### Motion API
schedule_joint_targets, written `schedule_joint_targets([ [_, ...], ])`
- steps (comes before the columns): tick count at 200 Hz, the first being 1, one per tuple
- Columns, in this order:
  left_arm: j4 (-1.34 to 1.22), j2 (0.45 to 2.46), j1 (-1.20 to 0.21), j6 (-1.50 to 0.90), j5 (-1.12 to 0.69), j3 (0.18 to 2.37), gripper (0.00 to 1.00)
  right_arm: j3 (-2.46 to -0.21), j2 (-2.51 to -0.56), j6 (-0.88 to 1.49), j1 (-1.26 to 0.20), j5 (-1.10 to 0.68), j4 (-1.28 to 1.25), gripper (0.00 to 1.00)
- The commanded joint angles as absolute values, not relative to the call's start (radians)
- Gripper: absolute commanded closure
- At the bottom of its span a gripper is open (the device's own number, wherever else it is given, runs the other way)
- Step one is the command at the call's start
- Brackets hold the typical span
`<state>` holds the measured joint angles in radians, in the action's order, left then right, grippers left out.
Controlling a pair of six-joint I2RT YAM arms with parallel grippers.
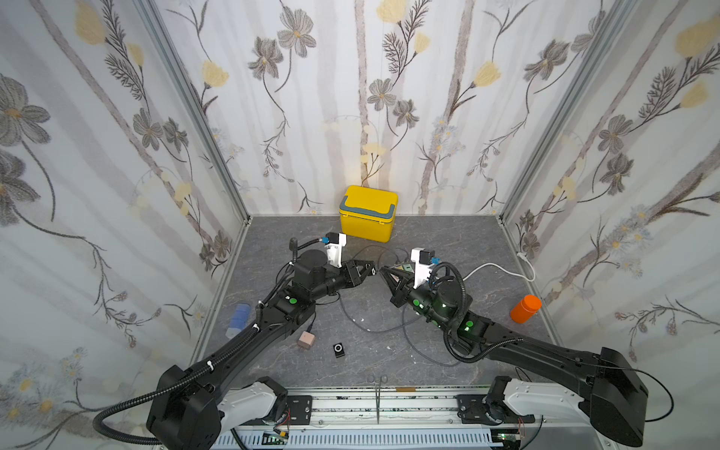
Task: Charge mp3
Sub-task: Insert the charging cable into the MP3 player.
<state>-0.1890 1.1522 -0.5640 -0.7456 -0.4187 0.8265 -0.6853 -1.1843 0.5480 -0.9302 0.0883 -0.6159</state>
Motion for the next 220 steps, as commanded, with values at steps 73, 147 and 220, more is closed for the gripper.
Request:
schedule_joint_targets([
  [73,-0.227,1.138,-0.565,-0.759,-0.418,0.814,0.87,-0.700,-1.217,0.567,-0.933,0.068,-0.668,1.00],
  [147,-0.218,1.128,-0.568,-0.753,-0.423,0.816,0.87,-0.676,-1.240,0.602,-0.935,0.077,-0.682,1.00],
  [220,-0.213,1.127,-0.578,-0.756,-0.417,0.816,0.87,-0.672,-1.271,0.624,-0.940,0.094,-0.708,1.00],
])
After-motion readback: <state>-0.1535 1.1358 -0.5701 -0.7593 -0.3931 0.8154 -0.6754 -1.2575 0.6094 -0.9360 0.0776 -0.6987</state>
